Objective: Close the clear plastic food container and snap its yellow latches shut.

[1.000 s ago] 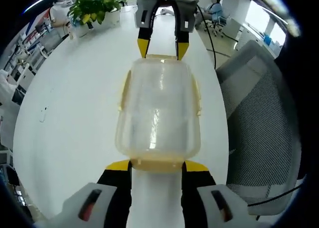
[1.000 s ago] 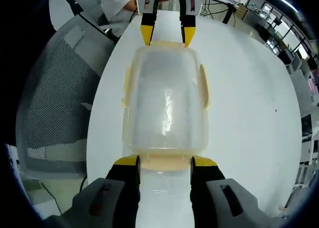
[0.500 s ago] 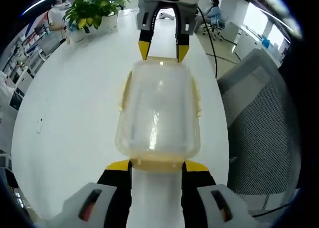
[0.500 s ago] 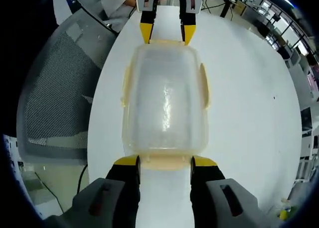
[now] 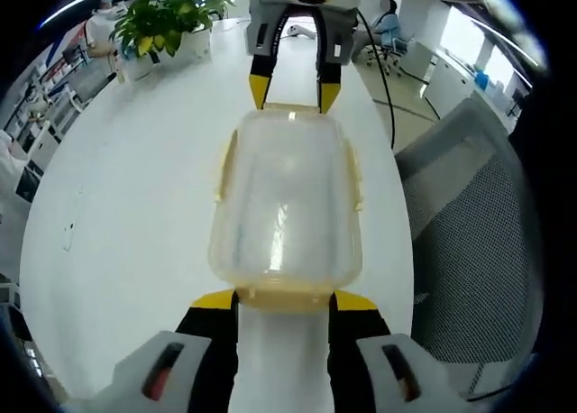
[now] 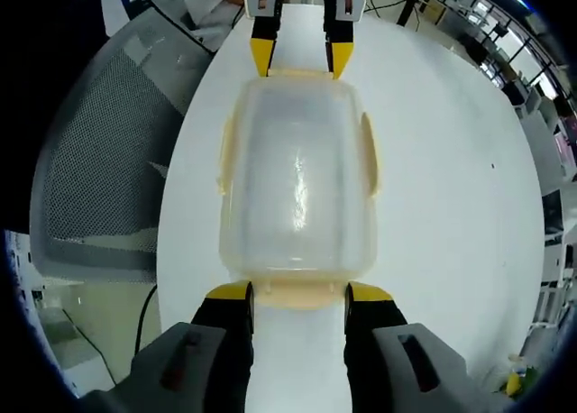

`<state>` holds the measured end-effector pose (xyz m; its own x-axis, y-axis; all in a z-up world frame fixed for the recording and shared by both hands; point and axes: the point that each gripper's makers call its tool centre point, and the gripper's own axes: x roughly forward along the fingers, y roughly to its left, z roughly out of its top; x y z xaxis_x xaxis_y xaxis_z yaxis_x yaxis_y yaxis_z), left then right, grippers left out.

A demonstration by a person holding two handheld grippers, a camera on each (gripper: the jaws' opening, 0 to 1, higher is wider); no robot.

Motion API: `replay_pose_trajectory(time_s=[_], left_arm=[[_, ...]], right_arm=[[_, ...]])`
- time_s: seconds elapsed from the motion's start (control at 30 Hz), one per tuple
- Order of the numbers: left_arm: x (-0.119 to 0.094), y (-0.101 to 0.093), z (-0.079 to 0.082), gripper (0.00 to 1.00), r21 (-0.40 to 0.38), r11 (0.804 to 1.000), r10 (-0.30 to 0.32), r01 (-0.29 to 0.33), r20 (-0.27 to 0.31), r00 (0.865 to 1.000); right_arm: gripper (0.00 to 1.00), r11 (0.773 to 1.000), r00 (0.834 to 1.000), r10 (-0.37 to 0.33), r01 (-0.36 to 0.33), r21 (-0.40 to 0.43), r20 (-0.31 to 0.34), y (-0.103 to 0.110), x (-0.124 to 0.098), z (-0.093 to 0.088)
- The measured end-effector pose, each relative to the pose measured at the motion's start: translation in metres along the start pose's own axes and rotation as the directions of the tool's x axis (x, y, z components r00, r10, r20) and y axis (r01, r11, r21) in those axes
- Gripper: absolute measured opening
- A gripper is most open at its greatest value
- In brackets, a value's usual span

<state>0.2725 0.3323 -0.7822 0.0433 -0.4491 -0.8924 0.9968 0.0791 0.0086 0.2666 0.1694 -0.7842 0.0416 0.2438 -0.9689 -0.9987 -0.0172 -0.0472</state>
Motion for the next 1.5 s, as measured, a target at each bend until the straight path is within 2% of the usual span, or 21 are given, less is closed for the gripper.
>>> replay_pose_trajectory(time_s=[0.4,0.67,1.03,1.5], left_arm=[[0.005,0.000,-0.006,0.33,-0.006,1.000,0.001,-0.001,-0.011,1.000],[0.009,0.001,-0.004,0.34,-0.008,1.000,-0.015,0.015,-0.008,1.000],[0.010,0.002,-0.004,0.34,0.011,1.000,-0.022,0.023,-0.013,1.000],[0.009,0.000,-0.003,0.35,0.030,0.999,-0.024,0.024,-0.009,1.000]], right_arm=[[0.36,1.000,1.000,0.000,0.000,0.001,0.012,0.000,0.006,0.001],[0.36,1.000,1.000,0.006,-0.006,0.001,0.012,-0.001,0.007,-0.001],[0.36,0.999,0.997,0.022,-0.023,0.023,0.069,-0.001,0.010,-0.001],[0.39,1.000,0.999,0.008,-0.008,-0.002,0.042,0.000,0.011,-0.005]])
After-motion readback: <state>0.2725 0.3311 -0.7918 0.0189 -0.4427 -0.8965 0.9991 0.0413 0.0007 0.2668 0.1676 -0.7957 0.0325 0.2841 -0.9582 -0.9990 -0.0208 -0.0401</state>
